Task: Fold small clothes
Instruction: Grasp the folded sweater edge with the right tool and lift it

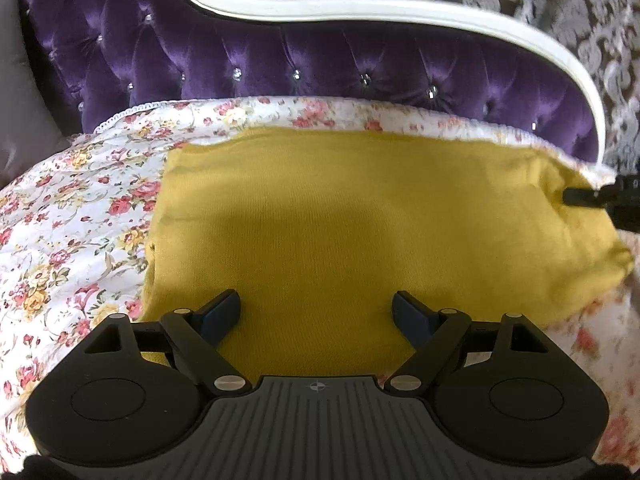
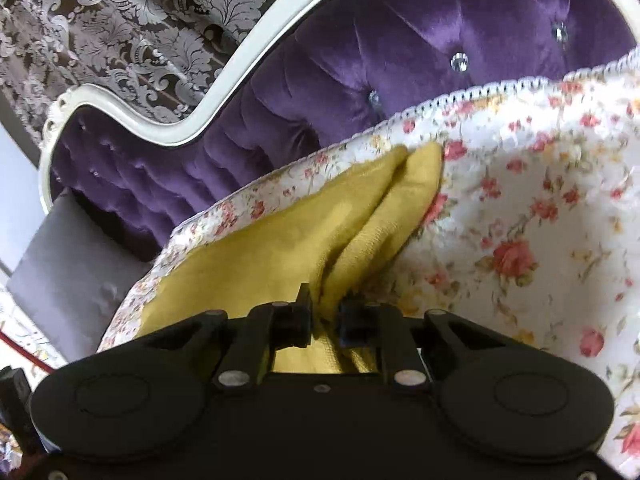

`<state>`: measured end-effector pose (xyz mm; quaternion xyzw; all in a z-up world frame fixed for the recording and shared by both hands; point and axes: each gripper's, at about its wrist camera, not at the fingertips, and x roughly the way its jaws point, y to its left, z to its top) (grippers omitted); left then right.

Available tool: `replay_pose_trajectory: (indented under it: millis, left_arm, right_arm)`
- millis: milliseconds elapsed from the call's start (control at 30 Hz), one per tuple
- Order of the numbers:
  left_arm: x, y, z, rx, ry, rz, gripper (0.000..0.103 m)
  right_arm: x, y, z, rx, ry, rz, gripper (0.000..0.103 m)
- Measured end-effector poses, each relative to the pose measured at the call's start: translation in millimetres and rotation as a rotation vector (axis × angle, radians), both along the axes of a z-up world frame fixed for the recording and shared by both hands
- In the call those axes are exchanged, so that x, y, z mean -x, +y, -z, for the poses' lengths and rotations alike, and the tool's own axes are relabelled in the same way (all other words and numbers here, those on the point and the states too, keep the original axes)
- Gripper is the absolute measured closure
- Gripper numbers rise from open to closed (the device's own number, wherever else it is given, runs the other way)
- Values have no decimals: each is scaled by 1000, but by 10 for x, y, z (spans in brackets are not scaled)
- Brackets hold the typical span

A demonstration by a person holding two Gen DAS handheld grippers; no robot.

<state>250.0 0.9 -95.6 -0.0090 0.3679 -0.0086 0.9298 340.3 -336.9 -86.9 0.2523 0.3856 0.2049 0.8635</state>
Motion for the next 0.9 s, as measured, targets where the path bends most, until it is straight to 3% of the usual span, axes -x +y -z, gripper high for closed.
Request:
replay_pose_trajectory:
  millis: [133,233,300,333,500,900]
  left_arm:
    - [-54,-19,-61,27,-15,10,21]
    - [-113,-65,48,22,57,60,21]
    - [-63,-86,52,-15,31,90,21]
    - [-36,-56,45,2,30,94,21]
    - [133,243,-63,133,-3,47,21]
    - [389,970,-251,180,-66,-55,21]
  right_arm:
    - [-44,156,-202,68,3,2,80]
    - [-72,332,-317,87,1,-12,80]
    - [-89,499,-374,100,3,-29,80]
    - [-94,577,-385,107,4,-40,80]
    - [-116,1023,-337,134,20,-85,80]
    - [-188,1972,-307,55,4,-144,80]
